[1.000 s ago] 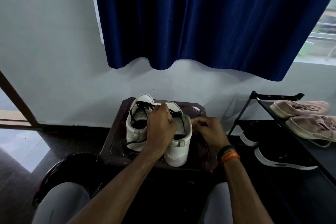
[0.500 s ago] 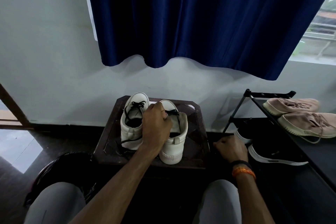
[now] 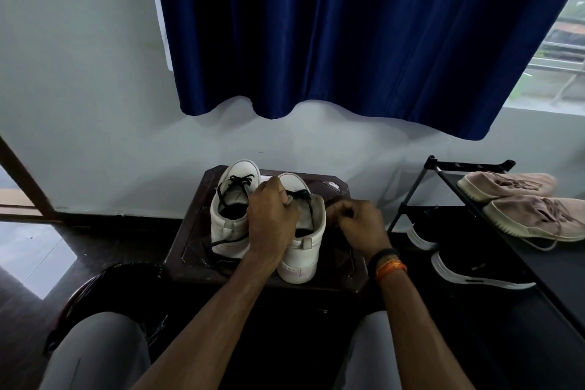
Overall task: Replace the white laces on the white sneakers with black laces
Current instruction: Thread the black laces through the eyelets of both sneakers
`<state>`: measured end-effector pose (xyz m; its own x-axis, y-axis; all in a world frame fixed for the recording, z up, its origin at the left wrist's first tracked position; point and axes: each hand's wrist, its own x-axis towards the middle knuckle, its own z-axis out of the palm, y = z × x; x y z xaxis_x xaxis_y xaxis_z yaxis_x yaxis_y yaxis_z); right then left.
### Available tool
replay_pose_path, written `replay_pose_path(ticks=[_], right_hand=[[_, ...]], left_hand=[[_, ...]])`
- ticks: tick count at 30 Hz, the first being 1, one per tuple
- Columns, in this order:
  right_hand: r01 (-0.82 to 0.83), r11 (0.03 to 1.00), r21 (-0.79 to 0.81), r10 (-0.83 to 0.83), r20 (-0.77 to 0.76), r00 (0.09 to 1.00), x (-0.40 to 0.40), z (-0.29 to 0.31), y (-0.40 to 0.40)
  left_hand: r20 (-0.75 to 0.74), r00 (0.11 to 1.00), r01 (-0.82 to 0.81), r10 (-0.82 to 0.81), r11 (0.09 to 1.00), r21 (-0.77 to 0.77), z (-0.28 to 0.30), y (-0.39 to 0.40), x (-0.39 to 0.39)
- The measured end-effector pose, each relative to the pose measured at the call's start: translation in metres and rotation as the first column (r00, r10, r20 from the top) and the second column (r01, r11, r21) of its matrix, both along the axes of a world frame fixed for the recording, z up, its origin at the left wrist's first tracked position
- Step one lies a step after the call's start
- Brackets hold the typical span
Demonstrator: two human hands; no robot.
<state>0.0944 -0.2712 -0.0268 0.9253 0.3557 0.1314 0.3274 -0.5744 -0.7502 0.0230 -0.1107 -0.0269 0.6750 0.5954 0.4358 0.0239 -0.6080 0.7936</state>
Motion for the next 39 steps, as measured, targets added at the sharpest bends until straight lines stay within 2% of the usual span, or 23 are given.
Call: replay_pose_path(ticks=[6,9,15,18,20,23,26,29,33,36,39], right_hand=[[0.271,0.930,-0.246,-0.283,-0.011,0.959,0.001,-0.026,-0.058],[0.244,0.916,-0.318,-0.288,-0.101,0.952,-0.004,-0.027,-0.069],[0.081,0.996,0.032,-0.079,-0.059,0.995,-0.006,0.010,-0.020],[-0.003,1.000,0.027,0.003,-0.006,1.000,-0.001,0.014,0.009],[-0.008,1.000,0.029,0.008,-0.009,1.000,0.000,0.009,0.016],[0.045,0.999,0.026,-0.044,-0.026,0.999,-0.002,0.006,0.014],[0.128,0.992,-0.014,-0.128,-0.056,0.990,-0.005,0.002,-0.004],[0.249,0.963,-0.107,-0.258,-0.088,0.962,-0.002,-0.015,-0.033],[0.257,0.941,-0.222,-0.271,-0.034,0.962,-0.001,-0.021,-0.051],[0.215,0.974,-0.077,-0.217,-0.016,0.976,0.000,-0.007,-0.039],[0.065,0.995,0.081,-0.059,-0.083,0.995,-0.001,0.010,-0.014]], left_hand=[[0.003,1.000,-0.007,0.007,1.000,0.007,0.003,-0.002,-0.002],[0.005,1.000,0.009,-0.009,1.000,-0.010,0.003,0.000,-0.001],[-0.041,0.999,0.020,-0.019,0.999,0.028,0.007,-0.005,-0.007],[-0.065,0.997,-0.029,0.035,0.995,0.098,0.002,-0.012,-0.017],[-0.107,0.991,-0.070,0.079,0.994,0.081,0.000,-0.014,-0.022],[-0.119,0.987,-0.098,0.104,0.994,0.056,-0.001,-0.014,-0.024],[-0.053,0.992,-0.115,0.117,0.993,0.036,-0.004,-0.015,-0.024],[-0.003,0.991,-0.133,0.133,0.991,0.004,-0.006,-0.017,-0.025],[0.036,0.995,-0.097,0.098,0.995,-0.032,-0.011,-0.014,-0.024],[0.076,0.995,-0.062,0.065,0.997,-0.050,-0.013,-0.013,-0.024],[0.099,0.994,-0.048,0.053,0.997,-0.055,-0.016,-0.012,-0.023]])
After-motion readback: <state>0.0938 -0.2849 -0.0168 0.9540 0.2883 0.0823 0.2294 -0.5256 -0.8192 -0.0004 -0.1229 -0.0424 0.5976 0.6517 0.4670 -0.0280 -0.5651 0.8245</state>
